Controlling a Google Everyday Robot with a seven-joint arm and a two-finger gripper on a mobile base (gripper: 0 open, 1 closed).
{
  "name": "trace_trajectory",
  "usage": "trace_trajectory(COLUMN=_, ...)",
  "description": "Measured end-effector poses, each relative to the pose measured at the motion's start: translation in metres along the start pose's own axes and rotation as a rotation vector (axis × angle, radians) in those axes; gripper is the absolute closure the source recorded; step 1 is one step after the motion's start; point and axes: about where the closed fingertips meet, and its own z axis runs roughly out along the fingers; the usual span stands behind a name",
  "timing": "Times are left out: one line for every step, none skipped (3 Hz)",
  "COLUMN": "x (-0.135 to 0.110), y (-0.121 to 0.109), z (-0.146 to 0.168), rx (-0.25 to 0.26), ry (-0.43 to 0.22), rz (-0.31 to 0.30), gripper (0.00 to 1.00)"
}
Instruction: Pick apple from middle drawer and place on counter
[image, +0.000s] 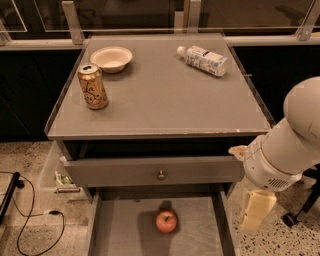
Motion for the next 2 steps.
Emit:
trace_trajectory(x=0.000, y=0.000, z=0.000, rx=0.001, ry=0.000, rz=0.000, gripper=0.00)
trace_trajectory(x=0.004, y=0.007, z=0.035, rx=-0.043, ry=-0.053, rz=-0.007, gripper=0.00)
